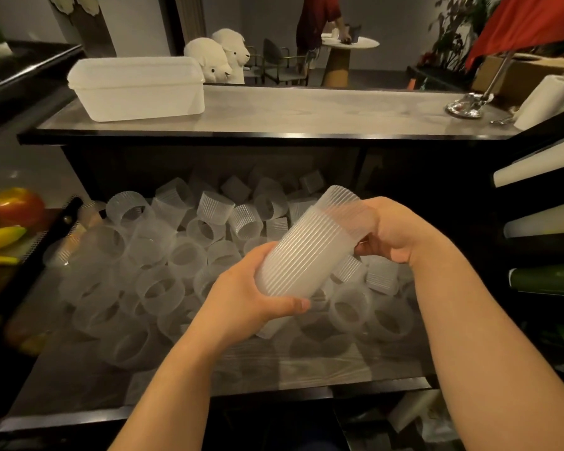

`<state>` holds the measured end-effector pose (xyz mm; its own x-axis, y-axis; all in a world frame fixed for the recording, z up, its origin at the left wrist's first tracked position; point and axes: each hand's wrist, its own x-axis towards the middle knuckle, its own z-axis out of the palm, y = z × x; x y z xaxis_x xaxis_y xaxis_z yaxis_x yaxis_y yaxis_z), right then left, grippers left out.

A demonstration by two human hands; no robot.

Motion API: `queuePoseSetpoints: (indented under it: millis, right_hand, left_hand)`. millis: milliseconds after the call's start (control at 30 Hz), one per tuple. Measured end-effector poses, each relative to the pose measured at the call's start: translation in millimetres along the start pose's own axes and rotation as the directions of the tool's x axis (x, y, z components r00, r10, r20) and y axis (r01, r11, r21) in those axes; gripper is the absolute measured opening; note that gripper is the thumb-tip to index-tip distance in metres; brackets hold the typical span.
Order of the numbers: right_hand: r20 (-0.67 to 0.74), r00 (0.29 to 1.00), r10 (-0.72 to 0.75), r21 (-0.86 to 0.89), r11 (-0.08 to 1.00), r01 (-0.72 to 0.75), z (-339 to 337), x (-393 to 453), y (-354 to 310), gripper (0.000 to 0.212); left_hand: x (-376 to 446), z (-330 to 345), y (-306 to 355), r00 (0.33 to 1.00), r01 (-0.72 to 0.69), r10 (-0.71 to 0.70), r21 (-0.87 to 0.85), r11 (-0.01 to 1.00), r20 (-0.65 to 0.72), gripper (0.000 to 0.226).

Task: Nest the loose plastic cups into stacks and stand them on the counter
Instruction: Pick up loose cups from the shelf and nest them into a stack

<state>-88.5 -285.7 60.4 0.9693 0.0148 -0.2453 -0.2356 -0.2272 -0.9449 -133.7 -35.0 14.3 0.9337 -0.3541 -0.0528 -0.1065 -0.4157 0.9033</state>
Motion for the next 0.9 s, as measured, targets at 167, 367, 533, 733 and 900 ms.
queuePoseSetpoints:
  millis: [167,367,533,733,900]
  right_hand:
    - [0.084,0.996,-0.024,-0.290,0.956,0.048,14,-6,-10,0.043]
    - [-0.004,1.000,-0.004,-0.124,0.992,0.003,18,-6,7,0.026]
    - [-0.422,0.906,-0.024,-0.562,0.792,-0.241,18,6,69,0.027]
    - [-0.373,0.922,0.105,-0.828,0.410,-0.382,21,6,116,0.032]
    - [-0.402,0.916,0.002,-0.860,0.343,-0.378,20,4,114,0.024]
  left_hand:
    - [1,4,6,0.999,-0.030,0.031,0.039,0.999,-0.026,0.077]
    - [0,7,1,0.999,-0.017,0.019,0.041,0.999,-0.047,0.078]
    - [-1,-9,-8,0.991,0.027,-0.024,0.018,0.999,-0.132,0.081]
    - [-5,-12,-13,0.990,0.038,-0.040,-0.015,0.999,-0.134,0.082]
    - [-9,-14,-8,0.993,0.011,-0.010,0.006,1.000,-0.115,0.083]
